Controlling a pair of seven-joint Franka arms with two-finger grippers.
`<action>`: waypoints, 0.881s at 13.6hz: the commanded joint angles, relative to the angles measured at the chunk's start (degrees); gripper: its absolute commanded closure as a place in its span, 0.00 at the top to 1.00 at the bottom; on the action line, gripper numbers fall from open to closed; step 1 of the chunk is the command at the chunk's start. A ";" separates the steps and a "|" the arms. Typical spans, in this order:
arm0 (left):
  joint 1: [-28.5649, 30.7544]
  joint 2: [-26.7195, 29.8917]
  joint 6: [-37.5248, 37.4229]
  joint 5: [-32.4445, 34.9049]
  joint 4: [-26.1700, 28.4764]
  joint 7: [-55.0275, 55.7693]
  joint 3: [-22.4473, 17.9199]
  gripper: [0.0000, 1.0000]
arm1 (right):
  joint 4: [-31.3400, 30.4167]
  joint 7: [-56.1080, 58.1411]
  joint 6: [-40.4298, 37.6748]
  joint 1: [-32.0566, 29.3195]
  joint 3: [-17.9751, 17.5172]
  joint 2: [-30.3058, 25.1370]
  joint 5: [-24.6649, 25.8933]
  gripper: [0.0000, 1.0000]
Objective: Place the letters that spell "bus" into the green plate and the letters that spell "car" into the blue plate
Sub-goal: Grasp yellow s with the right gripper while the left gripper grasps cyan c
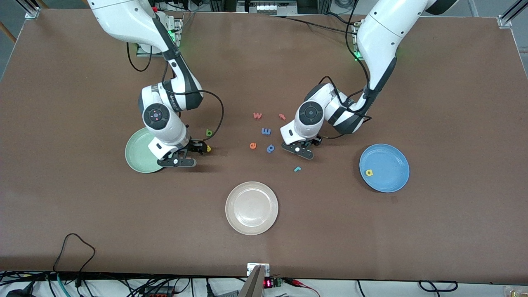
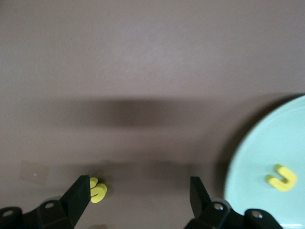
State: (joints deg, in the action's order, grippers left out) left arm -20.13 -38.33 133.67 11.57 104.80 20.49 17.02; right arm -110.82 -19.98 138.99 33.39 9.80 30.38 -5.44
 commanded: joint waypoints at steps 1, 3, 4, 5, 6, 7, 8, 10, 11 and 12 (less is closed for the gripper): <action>0.79 0.98 1.33 2.93 2.52 0.95 -0.32 0.42 | 1.39 -2.85 0.05 1.50 0.40 1.88 -1.07 0.82; 0.79 1.07 1.33 2.84 2.52 1.13 -0.32 0.16 | 1.48 -5.59 0.23 2.90 0.40 2.75 -1.07 0.81; 0.79 1.15 1.16 2.84 2.52 1.30 -0.40 0.11 | 1.57 -5.69 0.40 3.08 0.40 3.19 -1.15 0.78; 0.88 1.85 0.81 2.84 2.43 1.22 -0.49 0.10 | 1.66 -5.69 0.40 3.09 0.40 3.37 -1.68 0.78; 1.58 2.73 0.45 2.93 2.43 0.87 -0.49 0.09 | 1.83 -5.60 0.49 3.17 0.40 3.46 -3.42 0.75; 2.63 3.43 -0.59 2.93 2.43 0.60 -0.41 0.09 | 1.92 -5.60 0.41 3.26 0.40 3.81 -4.22 0.73; 2.99 4.75 -3.21 2.93 2.17 0.43 -0.40 0.10 | 2.01 -5.60 0.49 3.78 0.40 3.99 -4.23 0.72; 4.30 7.99 -10.06 2.93 1.81 0.25 -0.41 0.10 | 2.27 -5.69 0.49 3.96 0.40 4.51 -4.23 0.69; 5.53 9.58 -13.66 2.93 1.64 -0.01 -0.32 0.09 | 2.36 -5.69 0.49 4.14 0.40 4.52 -4.32 0.67; 6.84 10.98 -16.40 2.93 1.64 -1.67 -0.32 0.09 | 2.45 -5.77 0.49 4.14 0.40 4.52 -4.32 0.63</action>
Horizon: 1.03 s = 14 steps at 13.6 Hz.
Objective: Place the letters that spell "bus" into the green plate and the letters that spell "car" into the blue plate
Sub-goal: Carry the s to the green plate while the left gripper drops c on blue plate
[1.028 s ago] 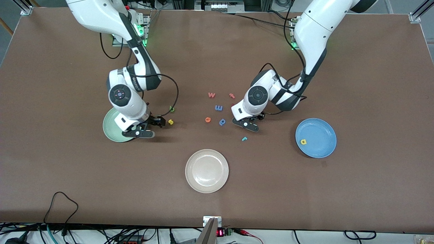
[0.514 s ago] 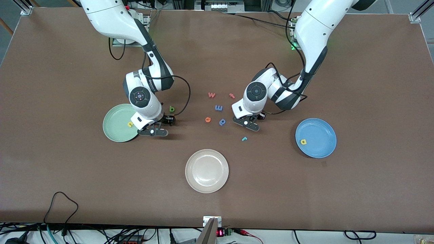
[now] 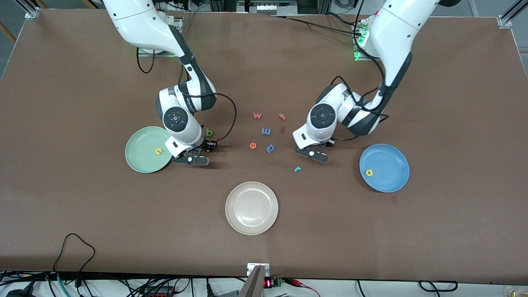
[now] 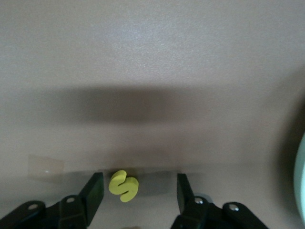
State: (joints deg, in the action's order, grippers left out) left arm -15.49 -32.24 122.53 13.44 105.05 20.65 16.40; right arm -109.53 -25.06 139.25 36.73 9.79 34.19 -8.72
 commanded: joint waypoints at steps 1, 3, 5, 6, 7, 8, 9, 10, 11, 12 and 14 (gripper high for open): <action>3.52 5.77 -6.94 1.06 1.38 -4.11 0.21 0.09 | 1.51 -0.69 0.23 0.80 0.41 0.88 -1.12 0.61; 7.82 6.92 -8.62 1.06 1.38 -10.43 0.12 0.09 | 1.86 -0.69 0.23 0.80 0.41 1.32 -1.12 0.56; 11.43 6.31 -8.37 1.32 1.56 -11.42 -0.14 0.09 | 1.95 -0.69 0.23 0.80 0.41 1.58 -1.12 0.52; 13.18 5.52 -8.28 2.37 1.56 -11.60 -0.14 0.09 | 1.95 -0.69 0.23 0.88 0.41 1.67 -1.12 0.51; 14.94 4.47 -8.10 3.77 1.64 -11.60 -0.06 0.09 | 1.95 -0.69 0.23 0.89 0.41 1.67 -1.12 0.45; 15.40 3.59 -7.93 4.65 1.82 -11.69 -0.06 0.09 | 1.95 -0.69 0.23 0.89 0.41 1.76 -1.12 0.43; 16.27 3.41 -7.92 5.19 1.82 -11.78 -0.14 0.09 | 1.95 -0.69 0.23 0.89 0.41 1.76 -1.12 0.40; 18.02 3.23 -7.92 5.45 1.73 -13.17 -0.06 0.09 | 1.95 -0.69 0.23 0.89 0.41 1.67 -1.12 0.36; 18.91 3.23 -7.66 5.45 1.56 -16.05 -0.06 0.10 | 1.95 -0.69 0.23 0.97 0.41 1.67 -1.12 0.31; 20.05 3.23 -7.66 5.45 1.12 -18.17 -0.06 0.12 | 1.95 -0.60 0.23 0.97 0.41 1.67 -1.12 0.29; 19.62 2.71 -7.66 5.45 0.59 -18.54 0.12 0.60 | 1.95 -0.60 0.23 1.32 0.41 1.76 -1.12 0.25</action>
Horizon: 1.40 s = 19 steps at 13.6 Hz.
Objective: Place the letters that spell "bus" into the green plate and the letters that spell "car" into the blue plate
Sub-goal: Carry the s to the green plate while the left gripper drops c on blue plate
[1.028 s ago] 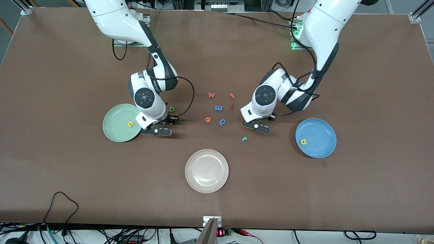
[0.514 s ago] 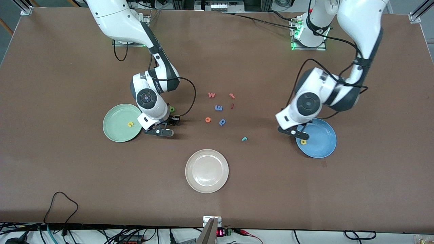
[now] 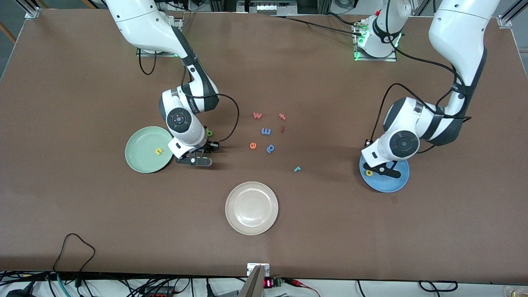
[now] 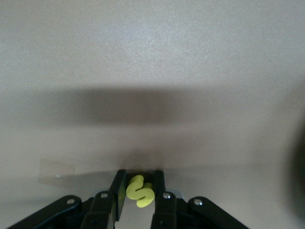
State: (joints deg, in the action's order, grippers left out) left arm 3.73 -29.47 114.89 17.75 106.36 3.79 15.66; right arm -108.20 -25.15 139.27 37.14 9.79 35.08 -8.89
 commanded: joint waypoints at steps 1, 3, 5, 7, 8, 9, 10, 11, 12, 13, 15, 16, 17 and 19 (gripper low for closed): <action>0.40 0.11 -0.19 1.06 -0.80 -1.77 1.30 0.80 | 0.62 -0.51 0.21 1.01 0.40 0.96 -0.96 0.22; 0.49 0.55 -0.54 0.62 -1.15 -1.86 2.09 1.00 | 0.62 -0.51 0.21 1.10 0.40 1.13 -0.96 0.18; 1.02 0.90 -3.16 0.01 -3.60 -1.33 5.94 1.00 | 0.53 -0.51 0.04 1.27 0.40 1.13 -0.87 0.15; 0.23 0.64 -4.67 -2.52 -7.12 -0.46 9.20 1.00 | 0.45 -0.34 -0.23 1.80 0.40 1.05 -0.87 0.14; -0.64 0.12 -4.24 -4.81 -8.61 0.85 10.52 1.00 | 0.62 0.62 -0.31 1.62 0.49 0.70 -0.87 0.13; -2.22 -1.20 -3.97 -6.22 -10.45 1.48 10.88 1.00 | 0.62 0.89 -0.58 1.19 0.58 -0.26 -0.87 0.12; -4.67 -3.38 -3.88 -6.32 -13.61 1.92 10.80 1.00 | 0.71 1.07 -1.97 0.92 0.84 -1.84 -0.78 0.12; -6.78 -5.58 -3.88 -5.80 -16.42 1.92 10.79 1.00 | 1.14 1.24 -3.46 0.75 1.54 -2.73 -0.61 0.12; -8.63 -7.60 -3.88 -5.71 -18.71 1.92 10.79 1.00 | 1.58 1.51 -5.31 0.57 2.94 -3.95 0.00 0.09; -9.43 -9.10 -3.62 -5.88 -19.52 1.92 10.62 1.00 | 1.59 2.55 -6.89 0.48 4.26 -5.01 0.01 0.09; -9.96 -10.78 0.31 -5.62 -20.23 1.75 10.53 1.00 | 1.59 8.94 -10.40 0.48 9.08 -6.51 0.10 0.08; -10.06 -11.57 2.60 -5.62 -20.14 1.75 10.53 1.00 | 0.98 13.24 -13.12 0.31 11.28 -7.12 0.10 0.09; -10.06 -12.28 4.45 -5.62 -20.05 1.75 10.53 1.00 | 0.80 15.46 -14.45 -0.04 12.52 -7.48 0.10 0.09; -11.89 -13.07 6.66 -5.62 -19.70 1.92 10.53 1.00 | -0.95 17.67 -14.38 -0.66 14.11 -8.18 0.19 0.09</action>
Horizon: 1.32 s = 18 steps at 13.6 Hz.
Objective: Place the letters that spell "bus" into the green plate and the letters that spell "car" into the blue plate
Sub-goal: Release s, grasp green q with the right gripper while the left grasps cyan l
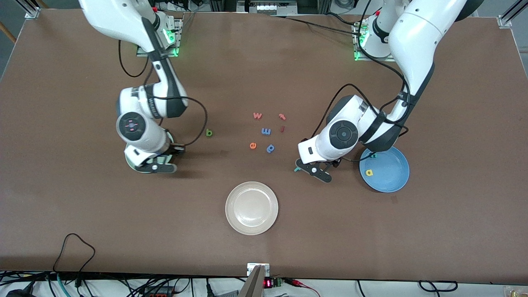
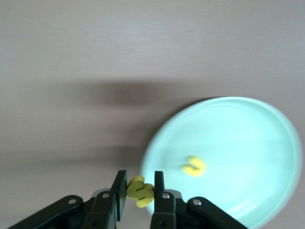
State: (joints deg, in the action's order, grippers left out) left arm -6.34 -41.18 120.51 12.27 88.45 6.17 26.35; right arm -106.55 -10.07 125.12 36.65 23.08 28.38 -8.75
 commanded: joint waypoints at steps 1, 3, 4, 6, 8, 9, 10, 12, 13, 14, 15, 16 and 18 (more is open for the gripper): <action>-2.61 -2.14 2.44 -0.23 -1.87 -0.46 -0.25 1.00 | -3.13 4.00 -0.05 -0.35 1.61 -1.40 0.05 0.09; -3.68 -3.73 8.14 1.87 -1.70 -1.42 -1.47 1.00 | -4.72 7.25 1.87 -2.45 2.15 -1.05 0.05 0.09; -3.59 -4.78 9.91 4.84 -1.61 -1.69 -2.00 1.00 | -5.24 8.83 3.71 -4.03 2.15 -0.87 0.05 0.10; -3.85 -6.89 12.63 9.16 -1.87 -1.69 -1.92 1.00 | -6.04 12.34 5.83 -6.06 2.06 -0.08 0.05 0.11; -5.60 -7.95 15.27 11.02 -1.53 -0.90 -2.00 1.00 | -7.00 12.89 8.21 -6.59 1.97 0.80 0.05 0.11; -5.87 -8.82 15.55 11.20 -1.61 -0.90 -2.09 1.00 | -7.79 12.89 8.82 -6.51 1.97 0.89 -0.21 0.12; -5.87 -9.35 16.33 12.15 -1.70 -0.90 -2.09 1.00 | -8.67 12.63 9.96 -6.51 1.89 1.15 -0.48 0.13; -5.53 -10.15 18.71 12.78 -1.17 -0.90 -2.18 1.00 | -9.73 12.45 10.76 -6.51 1.89 1.42 -0.83 0.38; -5.61 -10.24 18.71 12.87 -1.00 -0.99 -2.18 1.00 | -9.82 12.19 10.24 -6.42 1.89 1.16 -0.83 0.76; -5.78 -10.24 18.71 12.87 -1.00 -0.99 -2.18 1.00 | -9.65 11.84 9.45 -6.07 1.89 0.46 -0.92 1.00; -5.79 -10.15 18.63 13.13 -0.91 -1.16 -2.18 0.91 | -9.38 11.40 7.88 -5.89 1.89 -0.77 -0.92 1.00; -5.70 -10.15 18.19 13.13 -0.82 -1.34 -2.18 0.66 | -8.68 10.35 6.21 -5.72 1.89 -2.17 -1.01 1.00; -5.26 -9.98 18.10 13.13 -0.03 -1.34 -2.09 0.23 | -7.80 7.19 3.65 -2.57 1.62 -4.64 -1.01 1.00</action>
State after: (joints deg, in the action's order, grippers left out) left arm -11.54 -50.96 138.90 24.25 88.39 5.43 24.56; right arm -114.33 -0.02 131.91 31.14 24.91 27.87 -8.98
